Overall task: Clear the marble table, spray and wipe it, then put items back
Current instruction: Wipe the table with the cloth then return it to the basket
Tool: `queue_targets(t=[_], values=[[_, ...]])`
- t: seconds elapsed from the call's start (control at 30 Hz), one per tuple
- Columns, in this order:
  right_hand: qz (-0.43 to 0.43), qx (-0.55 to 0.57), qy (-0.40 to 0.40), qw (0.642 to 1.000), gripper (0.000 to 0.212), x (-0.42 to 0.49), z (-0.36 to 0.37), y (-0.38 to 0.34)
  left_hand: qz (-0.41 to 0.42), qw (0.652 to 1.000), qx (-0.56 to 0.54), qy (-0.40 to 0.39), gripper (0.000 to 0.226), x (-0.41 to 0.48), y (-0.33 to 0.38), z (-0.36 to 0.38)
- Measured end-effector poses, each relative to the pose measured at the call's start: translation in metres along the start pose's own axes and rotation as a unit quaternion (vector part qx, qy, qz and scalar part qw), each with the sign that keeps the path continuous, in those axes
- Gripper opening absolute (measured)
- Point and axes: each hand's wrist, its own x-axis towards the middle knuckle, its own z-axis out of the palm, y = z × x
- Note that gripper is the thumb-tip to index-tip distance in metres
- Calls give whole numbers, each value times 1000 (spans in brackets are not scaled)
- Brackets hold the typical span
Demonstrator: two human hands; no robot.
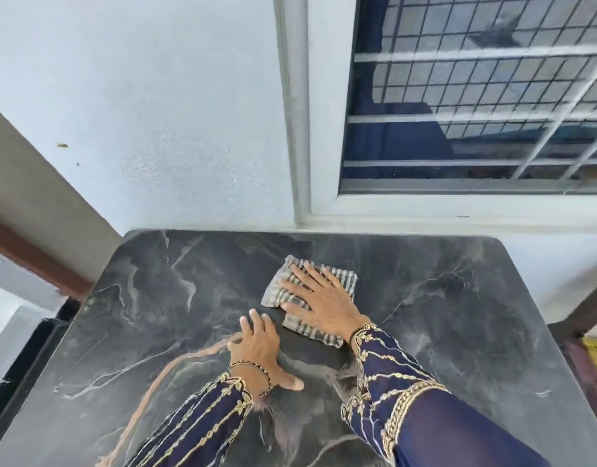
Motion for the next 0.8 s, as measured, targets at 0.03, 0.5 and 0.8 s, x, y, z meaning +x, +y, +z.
queue_targets(t=[0.03,0.5,0.8], values=[[4,1,4,1000,70,11,-3,7,-13,999,21,-22,146,5,6,-3],[-15,-28,6,999,66,62,-28,56,-62,989,92,-102,147,21,24,-7],[103,-52,25,993,65,14,-37,127,-56,987,117,-93,148,23,26,-8]])
